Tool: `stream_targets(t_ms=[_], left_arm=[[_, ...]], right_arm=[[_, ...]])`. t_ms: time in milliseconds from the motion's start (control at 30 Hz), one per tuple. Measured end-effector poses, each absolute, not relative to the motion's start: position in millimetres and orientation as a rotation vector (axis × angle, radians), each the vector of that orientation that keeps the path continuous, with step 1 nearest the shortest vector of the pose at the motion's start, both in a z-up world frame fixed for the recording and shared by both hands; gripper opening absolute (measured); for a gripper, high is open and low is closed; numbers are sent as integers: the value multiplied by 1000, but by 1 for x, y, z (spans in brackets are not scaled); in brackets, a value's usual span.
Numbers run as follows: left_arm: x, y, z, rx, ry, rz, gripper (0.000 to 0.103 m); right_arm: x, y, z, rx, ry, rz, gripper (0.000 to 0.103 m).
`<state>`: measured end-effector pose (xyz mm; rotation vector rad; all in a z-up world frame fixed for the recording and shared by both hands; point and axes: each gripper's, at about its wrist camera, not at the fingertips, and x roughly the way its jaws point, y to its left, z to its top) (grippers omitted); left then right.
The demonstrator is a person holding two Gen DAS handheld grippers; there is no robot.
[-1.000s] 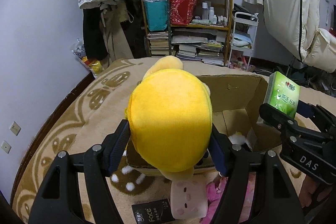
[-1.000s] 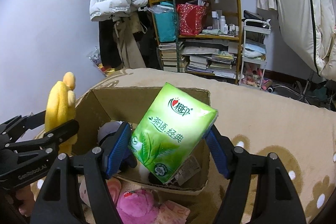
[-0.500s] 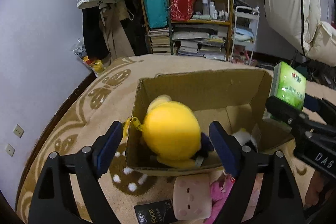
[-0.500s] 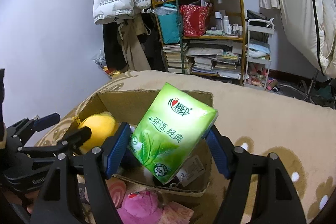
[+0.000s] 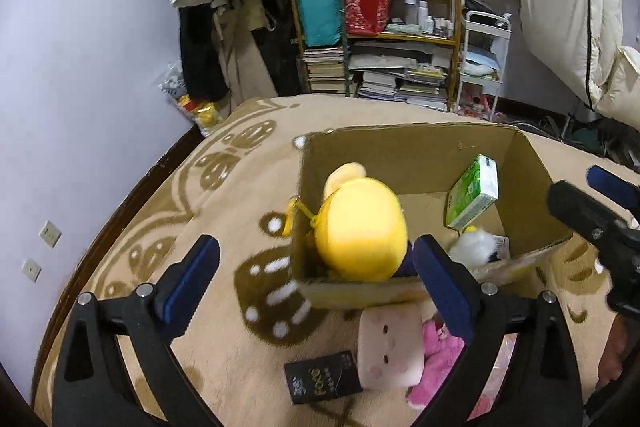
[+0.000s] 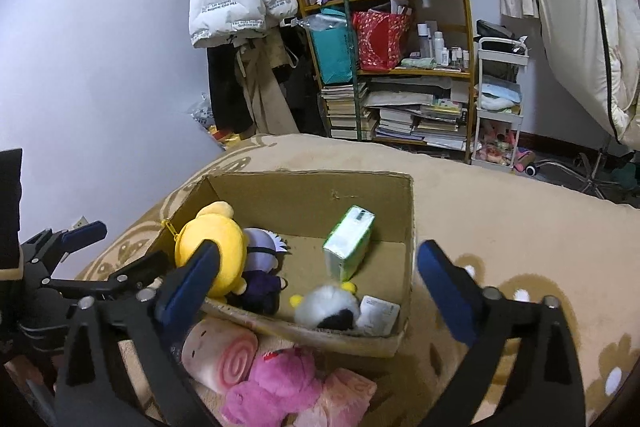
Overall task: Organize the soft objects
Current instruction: 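Open both tools to drop the yellow plush and tissue pack into the box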
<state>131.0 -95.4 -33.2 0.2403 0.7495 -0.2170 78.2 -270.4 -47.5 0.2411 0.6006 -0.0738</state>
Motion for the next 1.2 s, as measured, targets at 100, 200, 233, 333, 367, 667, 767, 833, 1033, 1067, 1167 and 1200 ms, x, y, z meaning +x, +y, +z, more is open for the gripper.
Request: stream_targets(t_ms=[100,200,233,333,367,667,767,833,1033,1067,1167,1200], left_arm=[[124,-87,-31,236,759,-209,97],[115,-80,-27,243,775,-202,97],[112,-78,-26,245,778,-198,97],[105,-69,-23,234,807,-188,97],[103,-66,-23,230,821,-193,97],[86,-52,-29,238,883,-158,97],[82,-49,-33,247,901,-154,97],[81,-47,-38,245,919,-153,97],[84,-40,-53,224,933,-129,97],[86,-40,-55,222,940,-128,97],[93,-37,-65,205,969,-128,97],[95,-36,-68,198,978,-128,97]], right_arm=[[68,-271,-44,250,601,-85,103],[59,-272,-41,261,609,-92,103],[55,-272,-41,263,615,-101,103],[43,-272,-40,275,624,-118,103],[40,-272,-40,280,627,-120,103],[16,-271,-45,326,677,-140,103],[10,-268,-51,323,710,-153,103],[8,-266,-58,332,734,-157,103],[8,-267,-78,359,792,-174,103],[9,-267,-82,362,801,-178,103],[12,-271,-94,388,832,-188,103],[13,-273,-98,398,842,-195,103]])
